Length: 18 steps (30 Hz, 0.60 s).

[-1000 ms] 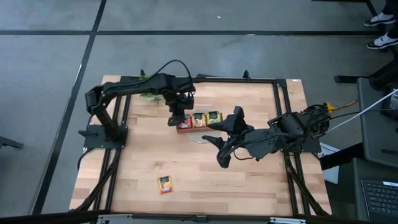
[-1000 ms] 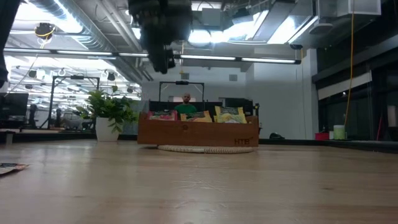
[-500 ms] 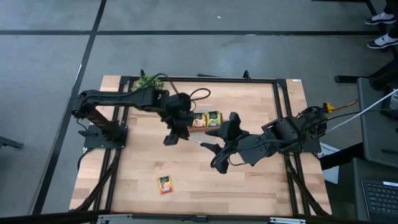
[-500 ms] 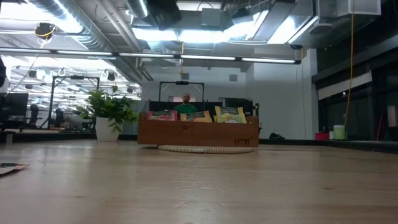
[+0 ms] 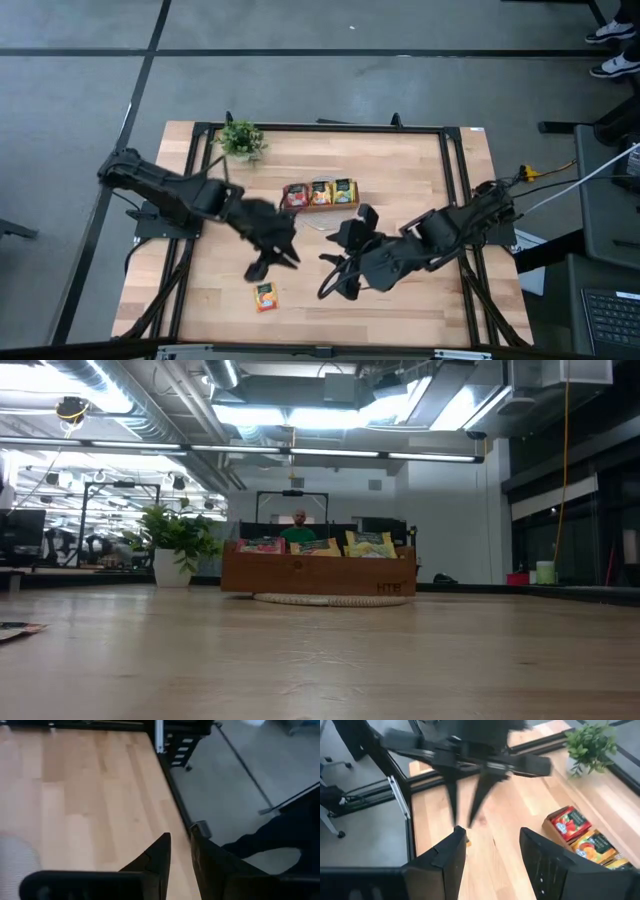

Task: Pick & Place Tea
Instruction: Put the orange tea bag into the middle section of the wooden organizer

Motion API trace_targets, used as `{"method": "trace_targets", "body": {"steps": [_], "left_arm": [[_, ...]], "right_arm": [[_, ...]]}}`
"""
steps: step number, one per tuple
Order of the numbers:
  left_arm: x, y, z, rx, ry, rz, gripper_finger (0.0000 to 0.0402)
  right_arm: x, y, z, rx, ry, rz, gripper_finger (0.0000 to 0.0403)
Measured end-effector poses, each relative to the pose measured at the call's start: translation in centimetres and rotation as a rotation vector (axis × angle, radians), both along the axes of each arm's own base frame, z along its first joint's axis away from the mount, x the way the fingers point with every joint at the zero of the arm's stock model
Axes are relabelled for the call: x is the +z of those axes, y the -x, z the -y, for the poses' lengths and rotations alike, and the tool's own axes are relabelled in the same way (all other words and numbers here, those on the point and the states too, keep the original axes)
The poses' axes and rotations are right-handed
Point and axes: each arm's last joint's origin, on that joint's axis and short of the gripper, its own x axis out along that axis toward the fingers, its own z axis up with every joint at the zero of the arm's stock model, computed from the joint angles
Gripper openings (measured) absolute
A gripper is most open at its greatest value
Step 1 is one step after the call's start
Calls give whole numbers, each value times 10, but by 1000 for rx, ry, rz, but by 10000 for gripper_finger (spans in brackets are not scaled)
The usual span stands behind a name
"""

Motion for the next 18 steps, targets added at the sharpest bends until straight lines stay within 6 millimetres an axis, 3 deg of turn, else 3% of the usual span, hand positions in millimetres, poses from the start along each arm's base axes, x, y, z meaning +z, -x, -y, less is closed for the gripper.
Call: {"method": "trace_targets", "body": {"steps": [4, 11, 18], "left_arm": [[-15, 12, 21, 38, 13, 7, 70], [-40, 42, 41, 125, 12, -68, 71], [-67, 83, 57, 185, 17, -121, 69]], "right_arm": [[-14, -10, -7, 6, 6, -33, 186], [-42, -32, -22, 46, -67, -96, 186], [-80, -64, -45, 141, -153, -132, 186]]}}
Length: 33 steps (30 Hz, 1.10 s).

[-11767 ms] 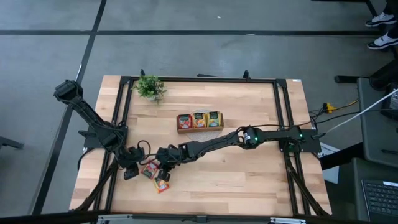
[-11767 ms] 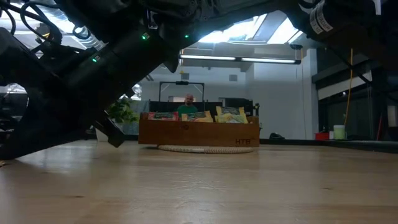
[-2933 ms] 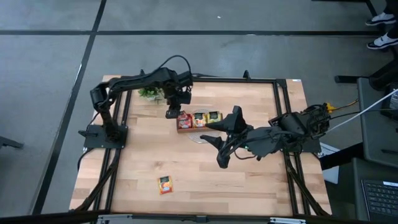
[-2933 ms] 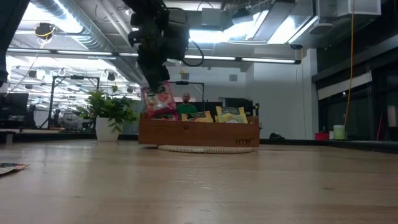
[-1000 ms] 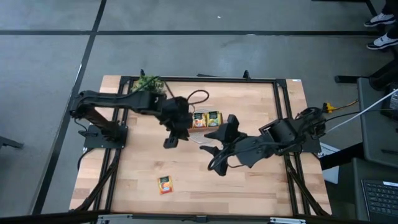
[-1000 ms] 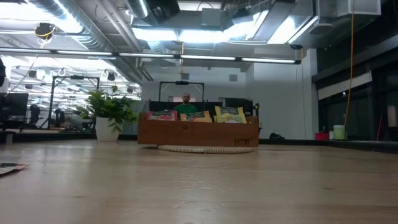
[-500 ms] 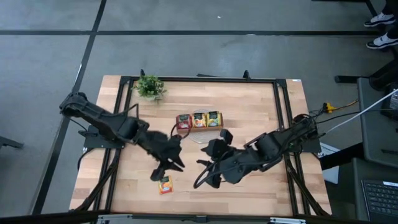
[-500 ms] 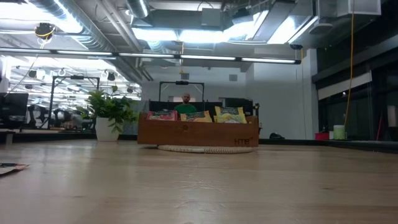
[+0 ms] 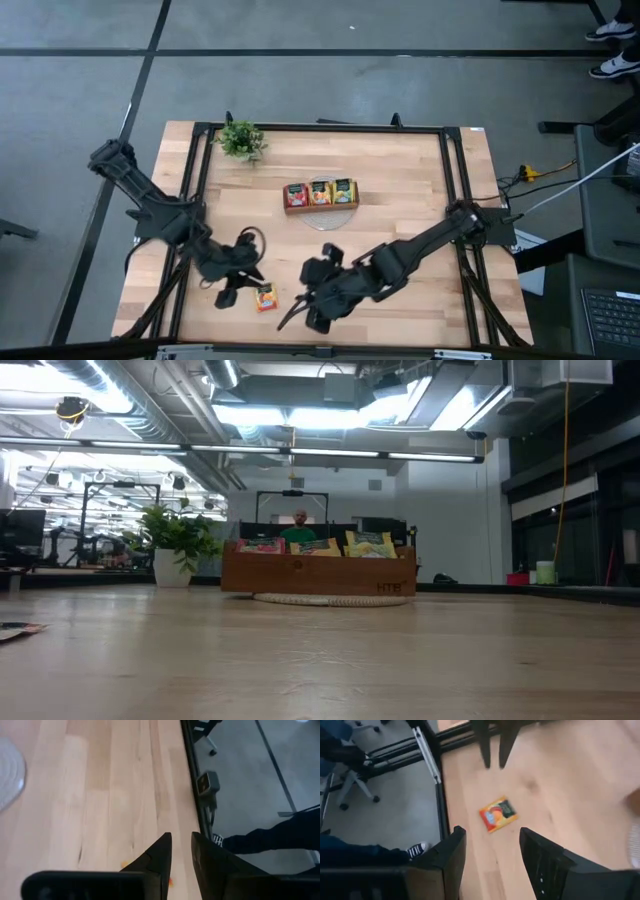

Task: Pick & Place Tea
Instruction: Put the orange tea bag into the middle section of the wooden organizer

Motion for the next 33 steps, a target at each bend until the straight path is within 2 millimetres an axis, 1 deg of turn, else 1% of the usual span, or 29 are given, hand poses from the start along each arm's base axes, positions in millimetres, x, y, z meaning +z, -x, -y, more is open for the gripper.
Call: {"method": "trace_targets", "body": {"steps": [3, 6, 9, 13, 15, 17, 19, 24, 25, 28, 33], "left_arm": [[-12, 17, 4, 18, 9, -15, 68], [-22, 32, 5, 24, 27, -42, 70], [-34, 43, 4, 32, 49, -78, 72], [-54, 57, 3, 53, 56, -131, 72], [-64, 63, 2, 71, 59, -152, 70], [-72, 68, 2, 79, 56, -160, 69], [-79, 72, 2, 78, 63, -163, 69], [-88, 76, 3, 80, 85, -168, 70], [-88, 76, 3, 77, 87, -169, 71], [-89, 76, 3, 75, 87, -169, 72], [-89, 76, 3, 69, 86, -172, 72]], "right_arm": [[-19, -14, -5, 12, -16, -15, 186], [-36, -27, -5, 20, -30, -40, 186], [-52, -39, -5, 30, -57, -58, 186], [-83, -58, -6, 60, -130, -105, 185], [-96, -67, -7, 76, -163, -110, 177], [-105, -73, -8, 93, -187, -112, 157], [-113, -79, -8, 92, -208, -104, 126], [-129, -89, -3, 76, -209, -100, 20], [-130, -92, -3, 86, -203, -84, 11], [-140, -98, -1, 87, -201, -69, 11], [-167, -105, -5, 95, -196, -90, 5]]}}
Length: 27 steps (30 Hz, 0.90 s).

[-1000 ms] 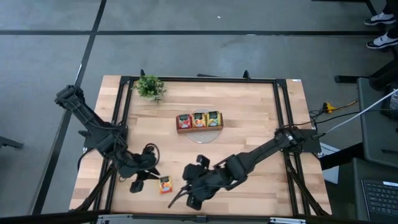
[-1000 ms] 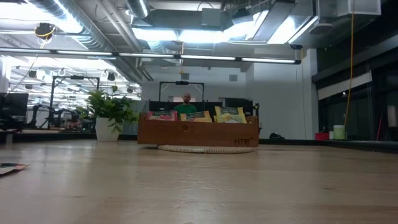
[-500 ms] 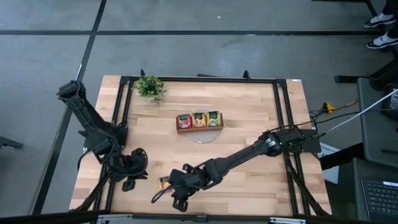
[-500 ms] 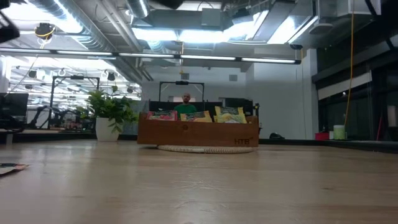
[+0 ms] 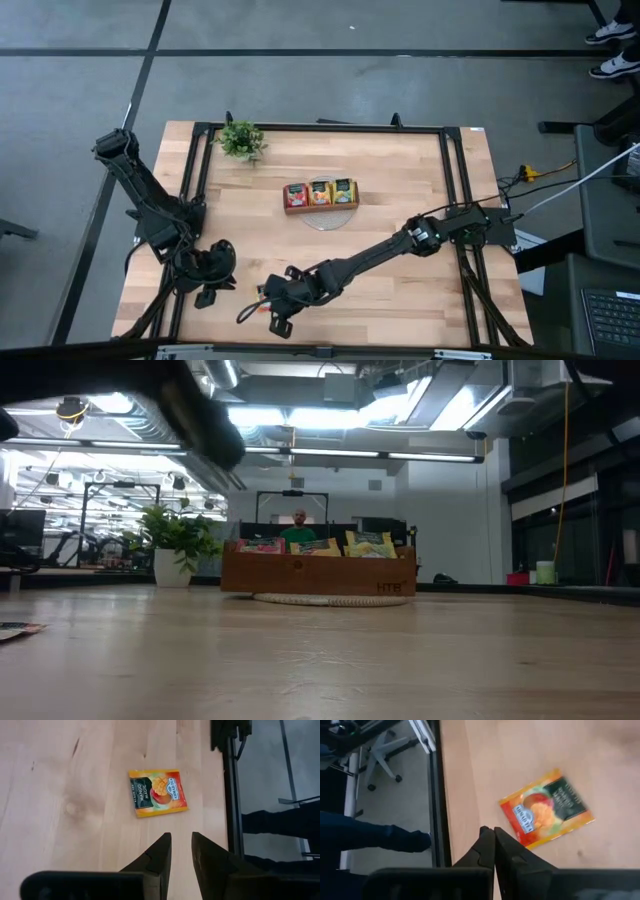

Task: Pick & Place Tea
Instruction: Put the orange tea bag into the middle section of the wooden organizer

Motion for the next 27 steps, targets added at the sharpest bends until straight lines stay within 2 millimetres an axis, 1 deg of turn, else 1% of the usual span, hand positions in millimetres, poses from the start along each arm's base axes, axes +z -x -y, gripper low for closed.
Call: {"method": "trace_targets", "body": {"steps": [5, 8, 12, 23, 27], "left_arm": [[0, 0, 0, -3, 3, -4, 70], [0, 0, 0, -3, 3, -4, 69], [0, 0, 0, 10, 15, -10, 71], [0, 0, 0, 10, 16, -9, 72], [0, 0, 0, 10, 15, -9, 71]], "right_arm": [[-25, -3, -6, 19, -24, -41, 4], [-33, -5, -7, 22, -29, -39, 3], [-35, -5, -6, 23, -18, -49, 2], [-40, -7, 11, 2, 45, -94, 1], [-39, -8, 11, 12, 50, -83, 1]]}}
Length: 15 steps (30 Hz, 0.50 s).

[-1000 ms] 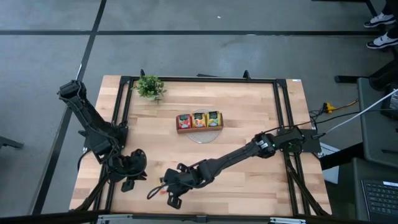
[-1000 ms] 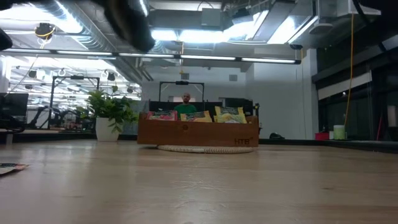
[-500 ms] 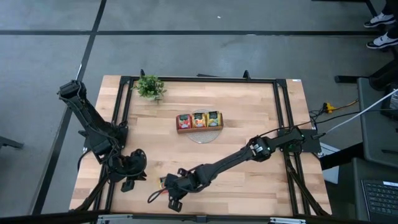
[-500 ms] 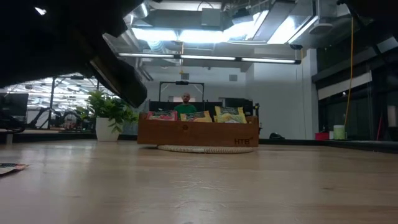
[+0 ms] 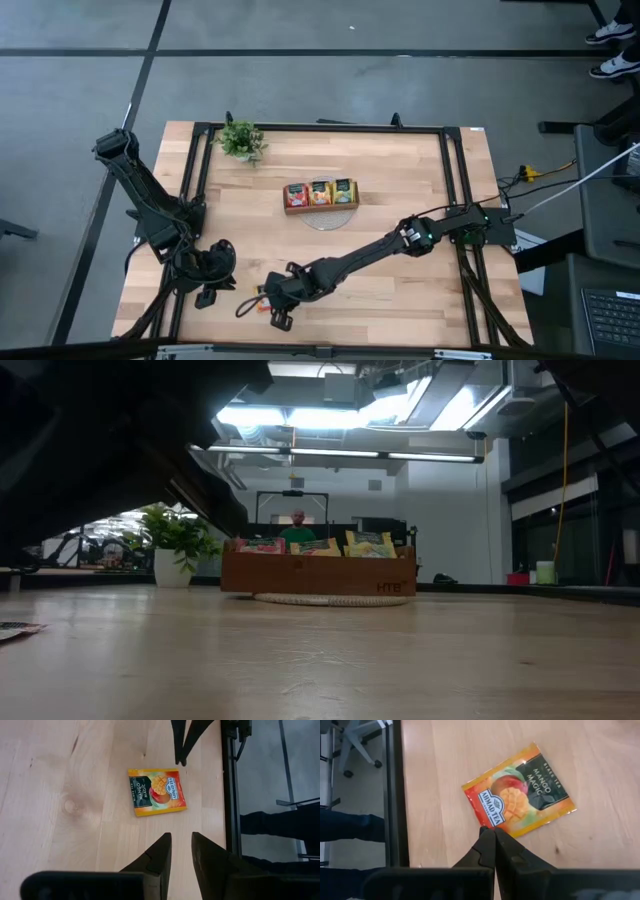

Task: Pick & Place Tea
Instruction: Put the orange tea bag into the middle section of the wooden organizer

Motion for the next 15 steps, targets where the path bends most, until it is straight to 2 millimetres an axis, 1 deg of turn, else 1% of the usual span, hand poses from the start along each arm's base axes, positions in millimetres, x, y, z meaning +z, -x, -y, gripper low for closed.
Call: {"method": "trace_targets", "body": {"steps": [7, 15], "left_arm": [[0, 0, 0, 0, 0, 0, 69], [0, 0, 0, 0, 0, 0, 70]], "right_arm": [[-13, -1, -4, -15, -13, -11, 0], [-16, -1, -4, -10, -17, -18, 0]]}}
